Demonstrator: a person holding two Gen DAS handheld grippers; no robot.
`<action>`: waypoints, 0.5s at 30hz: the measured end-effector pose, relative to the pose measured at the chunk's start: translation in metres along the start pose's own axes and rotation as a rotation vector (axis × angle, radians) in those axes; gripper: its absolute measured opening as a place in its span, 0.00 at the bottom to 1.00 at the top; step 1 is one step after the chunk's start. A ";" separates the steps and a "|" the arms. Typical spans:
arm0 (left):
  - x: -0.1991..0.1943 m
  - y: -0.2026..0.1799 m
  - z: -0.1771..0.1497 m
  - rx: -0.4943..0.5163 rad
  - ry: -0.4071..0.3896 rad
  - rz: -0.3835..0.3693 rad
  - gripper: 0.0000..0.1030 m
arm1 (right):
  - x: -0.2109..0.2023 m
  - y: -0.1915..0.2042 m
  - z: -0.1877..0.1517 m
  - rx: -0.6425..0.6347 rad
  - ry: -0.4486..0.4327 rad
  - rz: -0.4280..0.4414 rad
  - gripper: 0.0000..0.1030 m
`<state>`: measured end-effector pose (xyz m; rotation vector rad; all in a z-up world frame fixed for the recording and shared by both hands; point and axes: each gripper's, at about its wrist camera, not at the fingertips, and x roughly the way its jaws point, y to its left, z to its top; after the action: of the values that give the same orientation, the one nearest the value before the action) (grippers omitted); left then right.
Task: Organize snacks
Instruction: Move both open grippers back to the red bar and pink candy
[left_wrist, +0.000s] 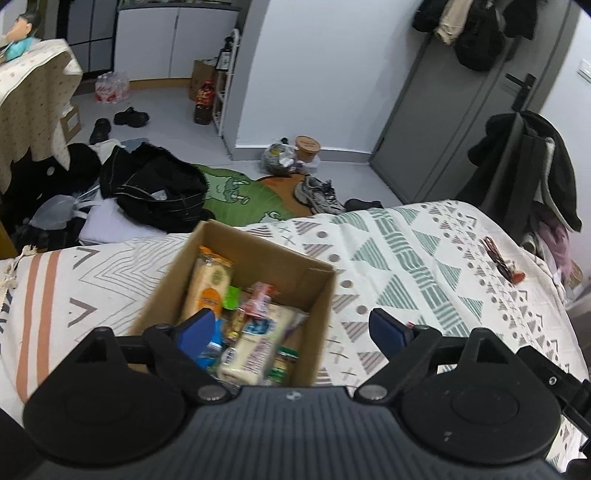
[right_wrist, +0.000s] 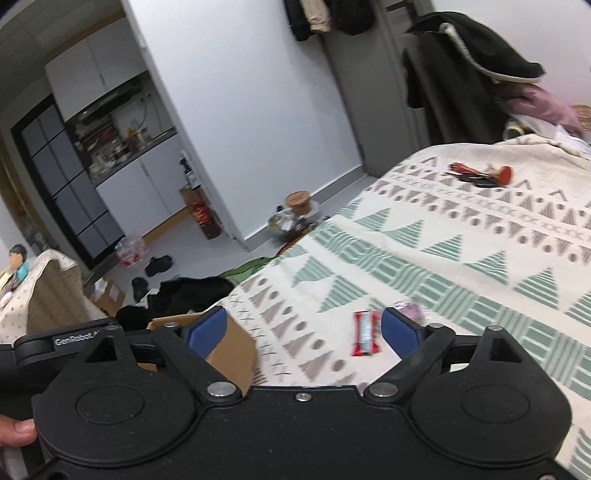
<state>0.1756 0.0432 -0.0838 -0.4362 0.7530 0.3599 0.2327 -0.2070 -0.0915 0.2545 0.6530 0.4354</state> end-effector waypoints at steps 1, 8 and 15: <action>-0.001 -0.004 -0.002 0.007 0.000 -0.003 0.87 | -0.003 -0.006 0.000 0.005 -0.004 -0.008 0.89; -0.003 -0.032 -0.009 0.055 0.009 -0.021 0.87 | -0.023 -0.042 0.001 0.017 -0.020 -0.019 0.93; 0.003 -0.058 -0.016 0.107 0.011 -0.054 0.87 | -0.020 -0.073 -0.002 0.074 -0.018 -0.035 0.87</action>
<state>0.1947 -0.0137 -0.0818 -0.3571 0.7663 0.2659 0.2396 -0.2807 -0.1092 0.3161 0.6558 0.3751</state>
